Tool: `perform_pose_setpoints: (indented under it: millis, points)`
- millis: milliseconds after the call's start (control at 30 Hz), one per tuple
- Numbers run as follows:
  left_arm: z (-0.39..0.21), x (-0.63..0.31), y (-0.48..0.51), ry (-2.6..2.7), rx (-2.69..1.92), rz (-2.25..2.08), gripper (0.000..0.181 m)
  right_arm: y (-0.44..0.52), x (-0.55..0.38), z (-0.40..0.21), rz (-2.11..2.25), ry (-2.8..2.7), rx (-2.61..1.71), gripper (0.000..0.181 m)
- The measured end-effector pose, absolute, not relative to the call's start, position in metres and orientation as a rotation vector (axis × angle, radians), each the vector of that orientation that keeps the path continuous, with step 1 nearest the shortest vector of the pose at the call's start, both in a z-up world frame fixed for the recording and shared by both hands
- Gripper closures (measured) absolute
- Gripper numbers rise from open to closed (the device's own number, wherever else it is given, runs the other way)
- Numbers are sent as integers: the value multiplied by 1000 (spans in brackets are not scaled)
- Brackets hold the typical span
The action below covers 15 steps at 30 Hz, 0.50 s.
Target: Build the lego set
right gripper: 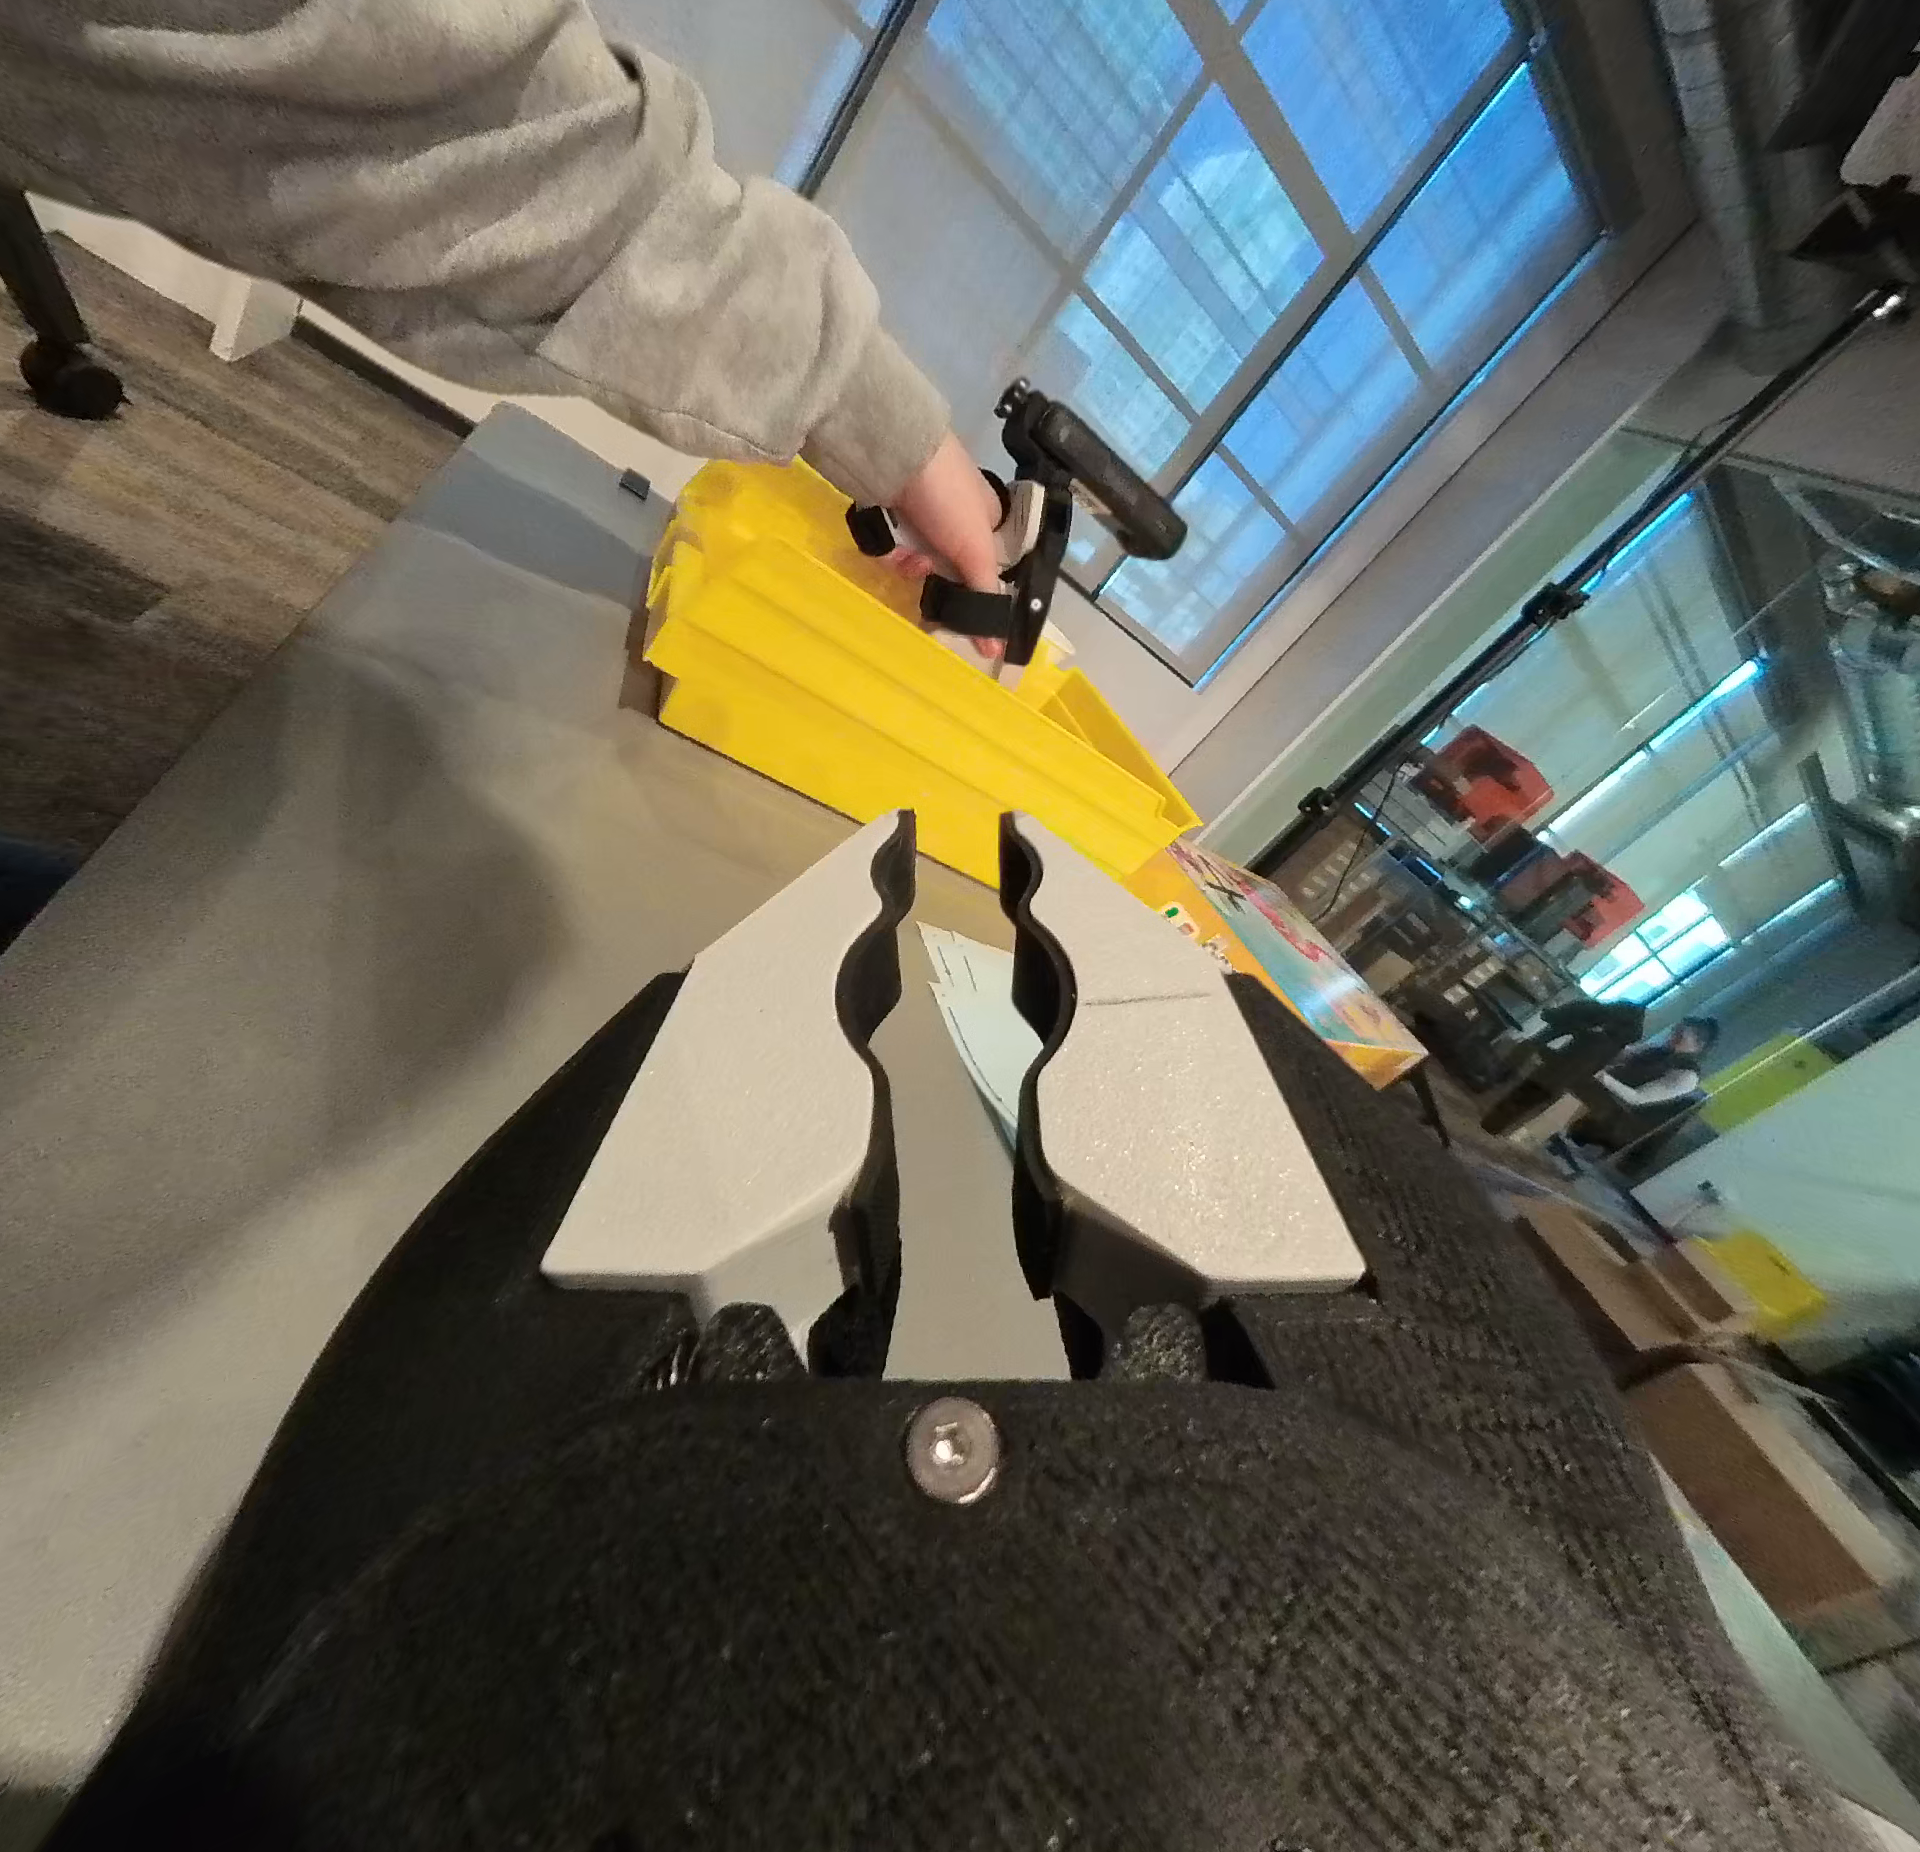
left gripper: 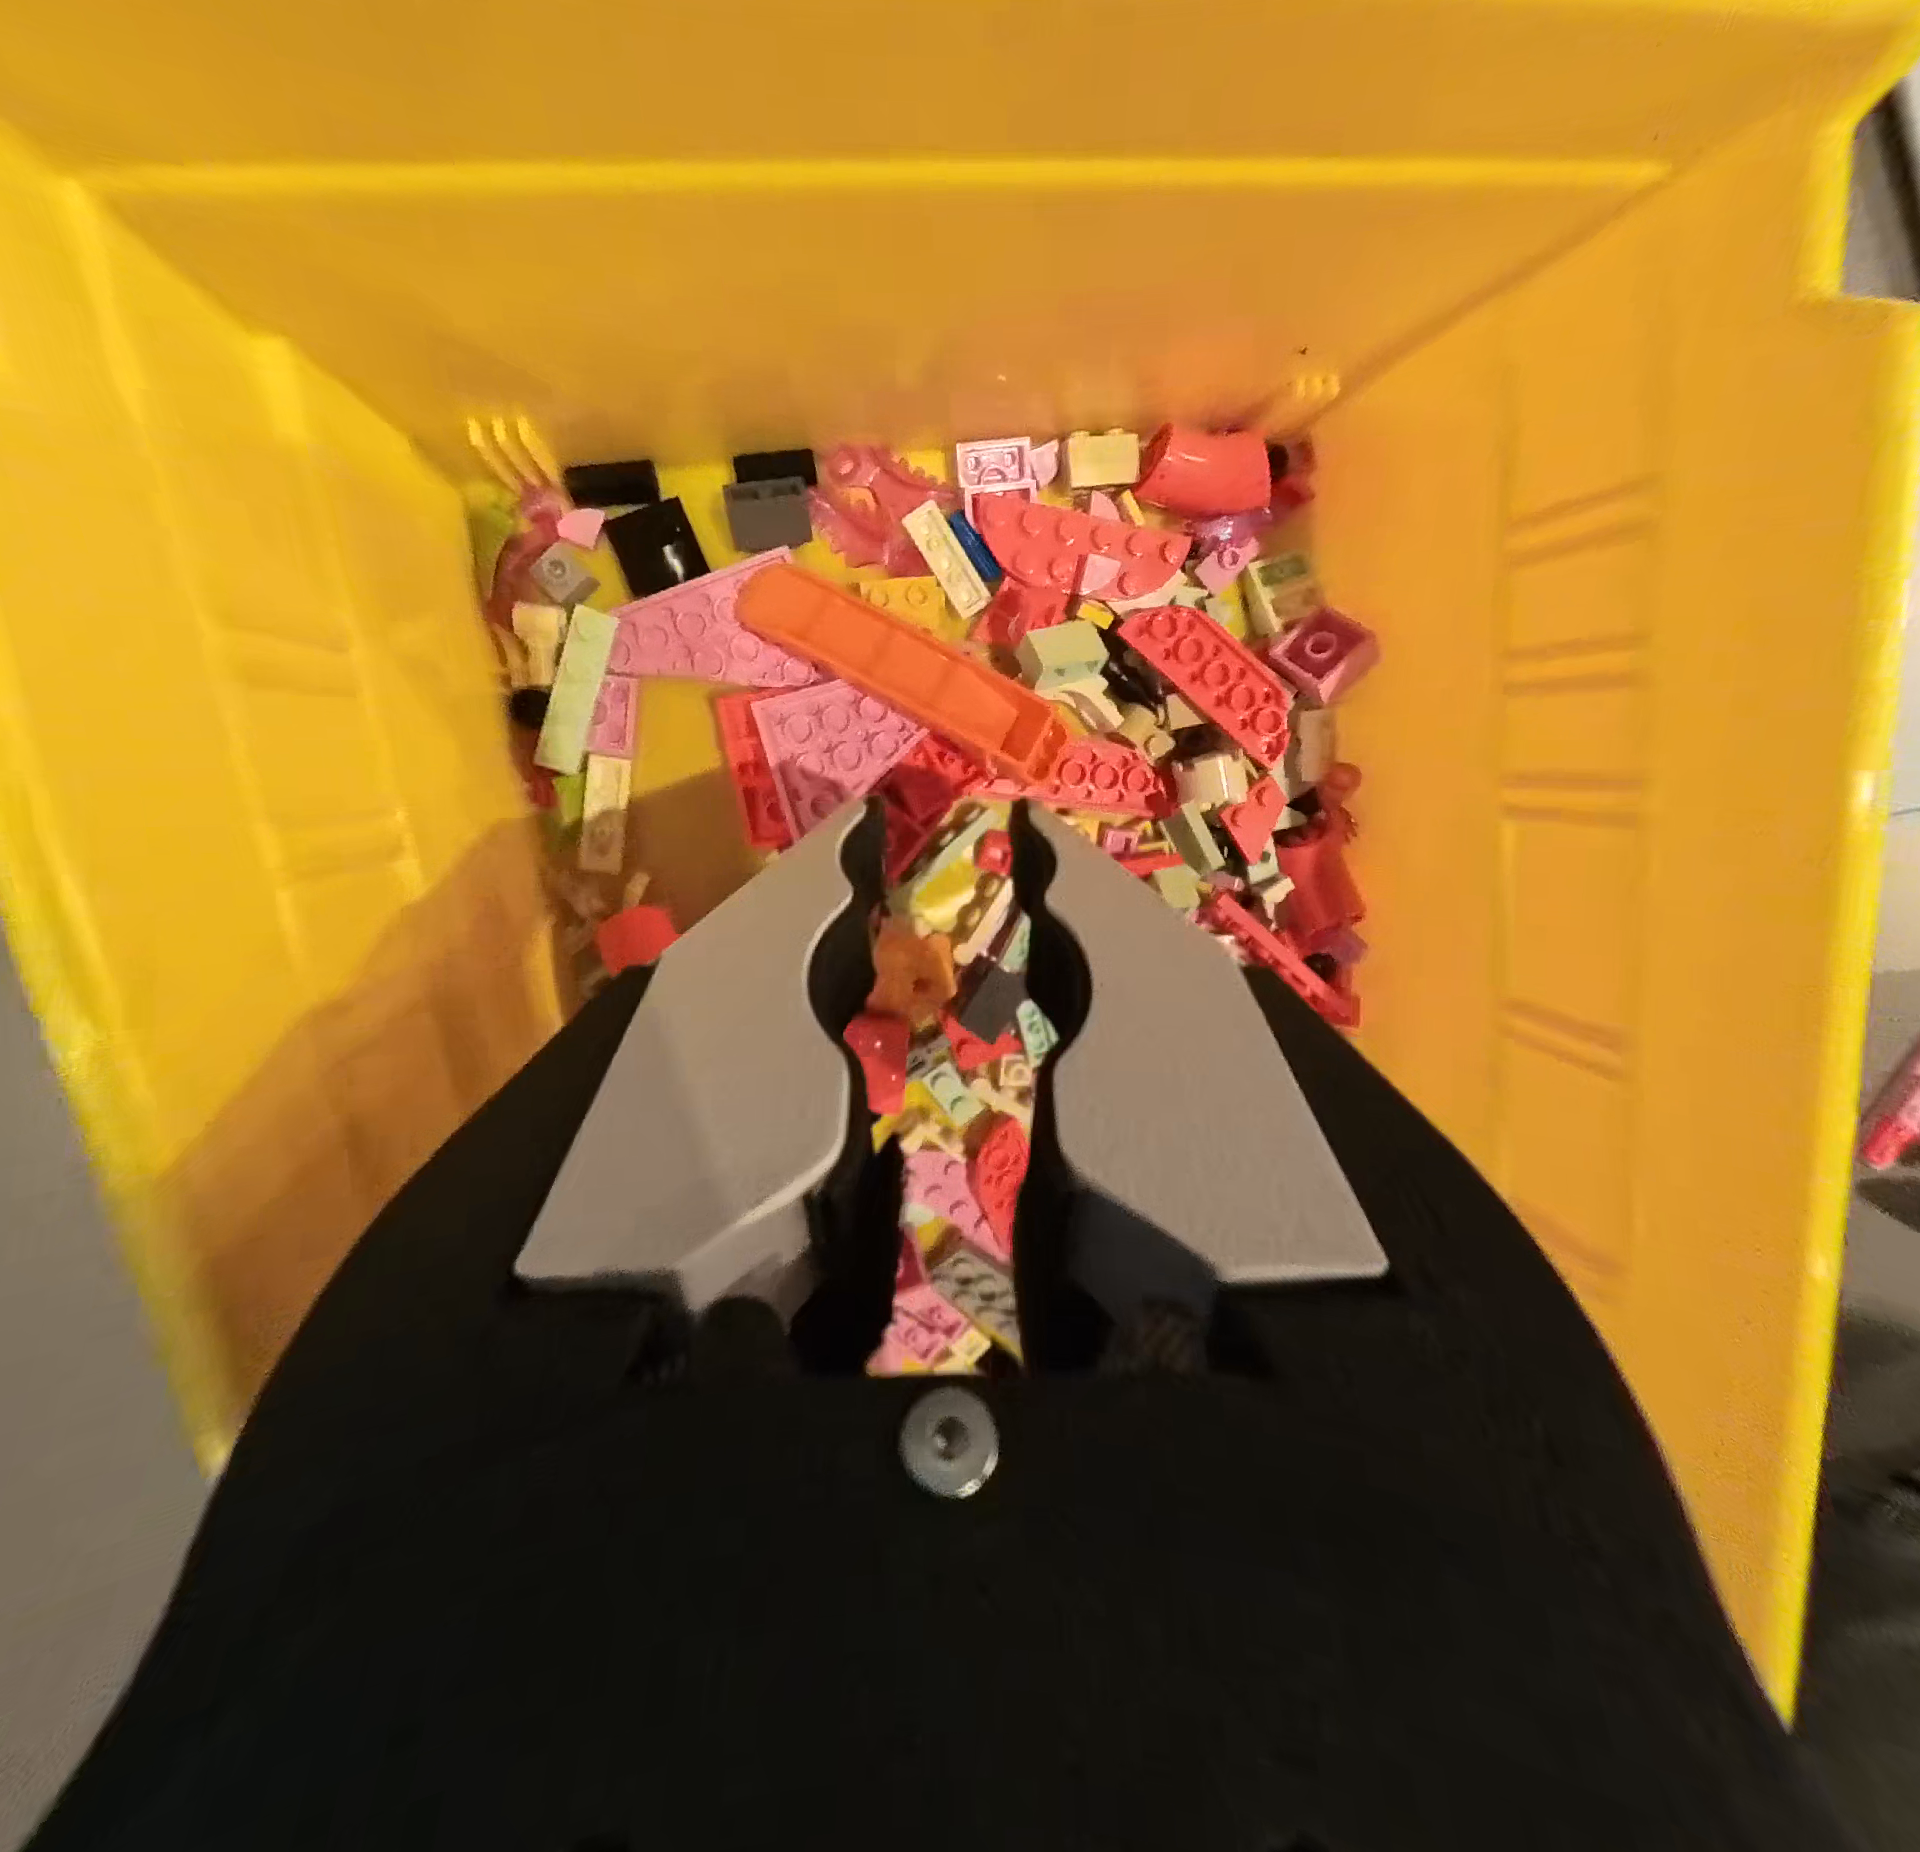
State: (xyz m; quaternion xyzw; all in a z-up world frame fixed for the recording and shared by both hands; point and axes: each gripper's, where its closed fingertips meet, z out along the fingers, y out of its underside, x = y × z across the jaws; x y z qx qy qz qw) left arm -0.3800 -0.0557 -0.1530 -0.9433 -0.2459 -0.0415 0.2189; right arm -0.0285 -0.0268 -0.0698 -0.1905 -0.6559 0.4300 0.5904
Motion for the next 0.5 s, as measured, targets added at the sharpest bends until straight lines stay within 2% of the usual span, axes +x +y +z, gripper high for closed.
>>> perform_pose_setpoints:
  millis: [200, 333, 500]
  points:
    - [-160, -373, -43, -671, -2584, -216, 160, -29, -30, -74, 1000, -1544, -440, 168]
    - [-164, -351, -40, -676, -2578, -449, 161, -30, -30, -75, 993, -1547, -434, 169]
    - [-155, -344, -43, -468, -2581, -314, 156, -30, -31, -75, 993, -1551, -432, 169]
